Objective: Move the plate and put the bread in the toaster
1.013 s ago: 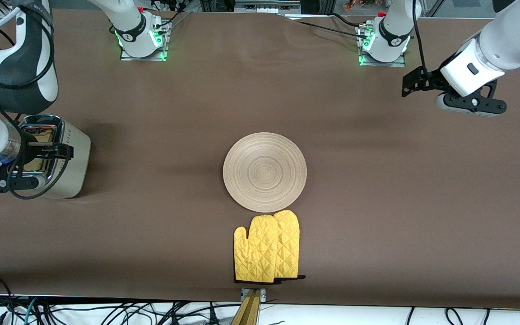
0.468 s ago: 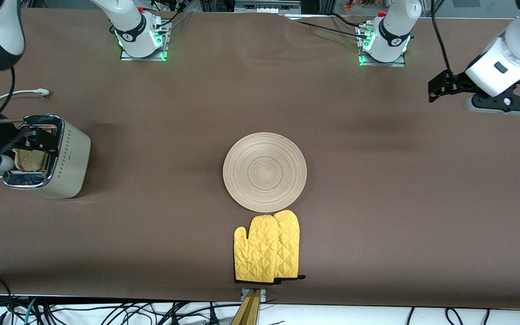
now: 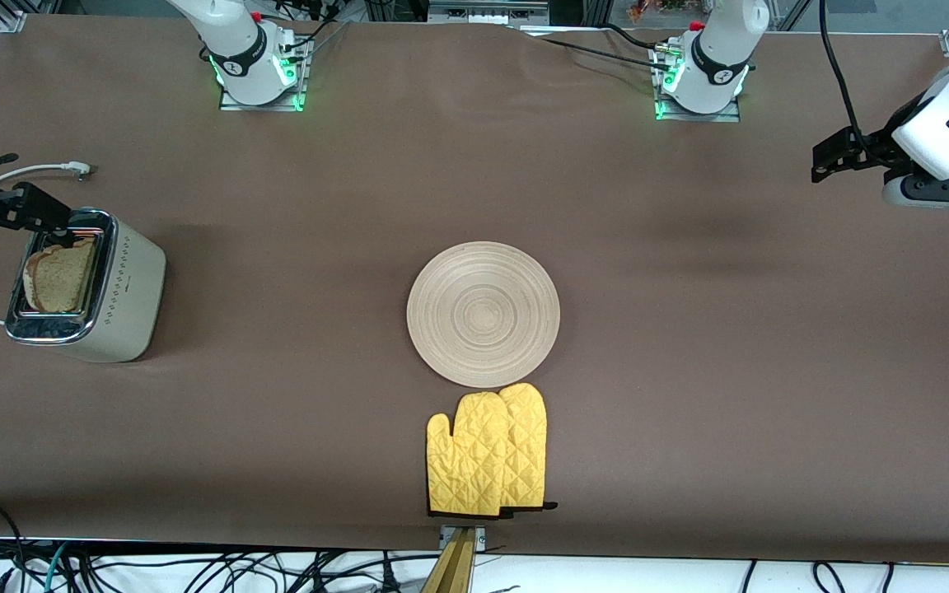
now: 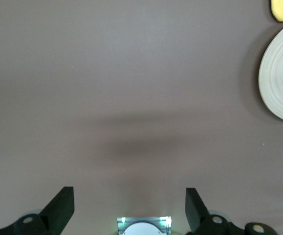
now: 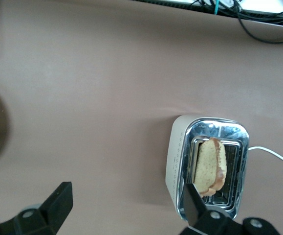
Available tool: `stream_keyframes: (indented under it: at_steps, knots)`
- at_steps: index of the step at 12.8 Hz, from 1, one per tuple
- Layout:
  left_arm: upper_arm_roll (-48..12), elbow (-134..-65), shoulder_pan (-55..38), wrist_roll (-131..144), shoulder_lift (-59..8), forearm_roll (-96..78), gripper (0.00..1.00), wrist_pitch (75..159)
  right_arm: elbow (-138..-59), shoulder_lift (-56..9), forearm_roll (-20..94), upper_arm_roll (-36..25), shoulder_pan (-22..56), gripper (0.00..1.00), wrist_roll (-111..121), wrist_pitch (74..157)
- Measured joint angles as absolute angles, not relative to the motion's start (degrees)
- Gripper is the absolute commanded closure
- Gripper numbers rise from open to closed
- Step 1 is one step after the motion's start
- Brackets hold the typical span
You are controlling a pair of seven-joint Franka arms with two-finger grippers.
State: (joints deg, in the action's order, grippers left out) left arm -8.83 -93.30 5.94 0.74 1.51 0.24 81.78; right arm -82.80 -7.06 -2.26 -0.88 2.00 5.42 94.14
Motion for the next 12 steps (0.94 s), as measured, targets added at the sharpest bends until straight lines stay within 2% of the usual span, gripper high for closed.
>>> stream_keyframes:
  at_steps: [3,12]
  knots:
    - [-8.86,-93.29,6.26,2.39,1.39,0.03,0.0,81.39,-85.02,-6.4,-2.25,-0.13,1.89,0.0,4.96,91.16]
    - [-8.88,-93.1,7.06,6.49,-0.03,-1.15,0.0,84.16,-85.95,-6.43,-2.11,-0.03,1.66,0.0,3.35,90.9]
